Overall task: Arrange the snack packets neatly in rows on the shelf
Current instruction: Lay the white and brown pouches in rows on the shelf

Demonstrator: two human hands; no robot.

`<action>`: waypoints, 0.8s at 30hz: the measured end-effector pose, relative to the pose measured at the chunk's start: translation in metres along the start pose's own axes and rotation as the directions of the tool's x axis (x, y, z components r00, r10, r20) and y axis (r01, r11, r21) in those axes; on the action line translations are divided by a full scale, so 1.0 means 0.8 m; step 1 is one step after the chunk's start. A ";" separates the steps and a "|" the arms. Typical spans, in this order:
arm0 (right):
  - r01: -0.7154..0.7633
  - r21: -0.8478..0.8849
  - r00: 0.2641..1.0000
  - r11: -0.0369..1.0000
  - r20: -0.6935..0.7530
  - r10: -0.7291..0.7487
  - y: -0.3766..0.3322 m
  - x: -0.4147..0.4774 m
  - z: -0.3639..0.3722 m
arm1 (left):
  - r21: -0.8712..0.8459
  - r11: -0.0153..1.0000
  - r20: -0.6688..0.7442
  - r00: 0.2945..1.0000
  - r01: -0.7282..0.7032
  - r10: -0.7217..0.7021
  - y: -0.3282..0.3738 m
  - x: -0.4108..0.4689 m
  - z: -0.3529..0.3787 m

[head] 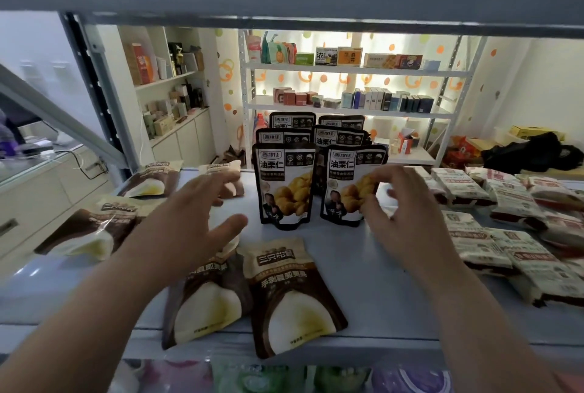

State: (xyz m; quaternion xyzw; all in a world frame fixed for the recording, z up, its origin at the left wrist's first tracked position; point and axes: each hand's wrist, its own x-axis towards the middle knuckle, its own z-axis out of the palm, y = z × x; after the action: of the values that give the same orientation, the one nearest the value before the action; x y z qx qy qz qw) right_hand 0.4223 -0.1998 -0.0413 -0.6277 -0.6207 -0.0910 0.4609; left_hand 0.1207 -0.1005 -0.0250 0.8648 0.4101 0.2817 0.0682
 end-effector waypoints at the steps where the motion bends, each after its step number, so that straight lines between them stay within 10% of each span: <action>1: 0.047 0.024 0.992 0.999 0.118 -0.050 -0.013 -0.009 0.002 | 0.032 0.999 0.049 0.999 0.012 -0.013 -0.002 -0.018 -0.002; 6: 0.062 0.037 0.682 0.997 0.728 -0.070 -0.065 -0.041 0.025 | 0.162 0.987 0.207 0.977 0.008 -0.042 -0.009 -0.090 0.001; 10: 0.119 -0.062 0.484 0.991 0.875 -0.004 -0.090 -0.054 0.045 | 0.158 0.986 0.280 0.960 -0.062 0.016 -0.016 -0.115 0.014; 19: 0.154 -0.148 0.504 0.977 0.862 0.051 -0.112 -0.070 0.049 | -0.039 0.997 0.225 0.972 -0.066 0.073 -0.053 -0.109 0.000; 24: 0.061 -0.129 0.573 0.990 0.816 0.070 -0.121 -0.059 0.028 | 0.218 0.972 0.195 0.973 0.081 -0.125 -0.124 -0.067 -0.018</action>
State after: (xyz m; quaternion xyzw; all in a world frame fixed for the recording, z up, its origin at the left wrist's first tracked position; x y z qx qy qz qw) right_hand 0.3186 -0.2362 -0.0414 -0.6314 -0.7536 0.1664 0.0761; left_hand 0.0191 -0.0771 -0.0712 0.8691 0.4727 0.1415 0.0340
